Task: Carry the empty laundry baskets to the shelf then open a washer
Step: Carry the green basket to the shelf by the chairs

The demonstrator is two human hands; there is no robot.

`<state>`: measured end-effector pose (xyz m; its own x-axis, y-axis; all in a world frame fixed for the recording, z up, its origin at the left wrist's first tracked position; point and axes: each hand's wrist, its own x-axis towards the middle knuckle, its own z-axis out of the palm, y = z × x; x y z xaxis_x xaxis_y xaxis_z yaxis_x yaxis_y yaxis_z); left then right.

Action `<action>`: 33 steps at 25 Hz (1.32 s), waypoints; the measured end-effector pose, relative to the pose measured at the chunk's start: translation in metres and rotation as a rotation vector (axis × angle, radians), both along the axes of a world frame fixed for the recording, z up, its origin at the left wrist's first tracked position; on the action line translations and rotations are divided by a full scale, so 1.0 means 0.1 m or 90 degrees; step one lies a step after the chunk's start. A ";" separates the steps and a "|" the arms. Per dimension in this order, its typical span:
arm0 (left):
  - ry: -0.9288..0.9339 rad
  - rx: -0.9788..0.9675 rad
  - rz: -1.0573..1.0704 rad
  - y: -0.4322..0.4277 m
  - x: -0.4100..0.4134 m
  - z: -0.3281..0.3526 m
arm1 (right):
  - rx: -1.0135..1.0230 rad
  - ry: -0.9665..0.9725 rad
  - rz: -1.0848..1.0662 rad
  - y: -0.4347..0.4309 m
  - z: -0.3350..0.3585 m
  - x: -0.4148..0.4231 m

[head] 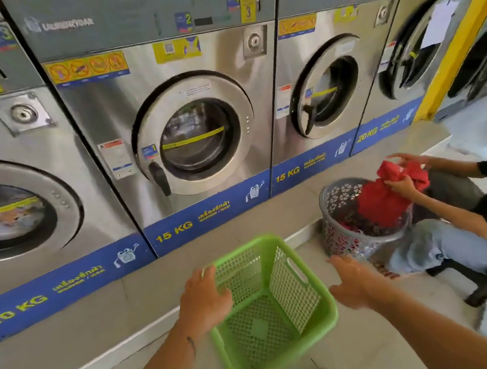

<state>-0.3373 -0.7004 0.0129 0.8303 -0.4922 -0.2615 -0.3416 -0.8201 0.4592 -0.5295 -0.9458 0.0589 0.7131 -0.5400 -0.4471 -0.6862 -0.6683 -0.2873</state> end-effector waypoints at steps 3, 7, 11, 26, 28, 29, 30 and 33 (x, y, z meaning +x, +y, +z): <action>-0.013 0.082 0.054 -0.18 0.06 -0.27 | 0.038 0.052 0.049 -0.52 -0.32 0.36; 0.008 0.135 0.127 -0.26 0.06 -0.66 | 0.053 0.104 0.091 -1.02 -0.69 0.78; 0.038 0.197 0.154 -0.32 0.10 -1.31 | 0.068 0.111 0.109 -1.28 -1.36 1.10; -0.015 0.137 0.225 -0.19 0.29 -3.16 | -0.053 -0.073 0.148 -1.19 -3.36 1.60; -0.014 0.149 0.227 -0.12 0.39 -2.94 | -0.072 -0.089 0.164 -1.15 -3.14 1.70; -0.012 0.161 0.225 -0.07 0.42 -2.81 | -0.079 -0.088 0.171 -1.12 -3.00 1.75; -0.010 0.171 0.226 -0.03 0.43 -2.65 | -0.085 -0.086 0.180 -1.10 -2.84 1.79; -0.022 0.184 0.232 0.12 0.37 -2.06 | -0.092 -0.071 0.216 -0.99 -2.21 1.82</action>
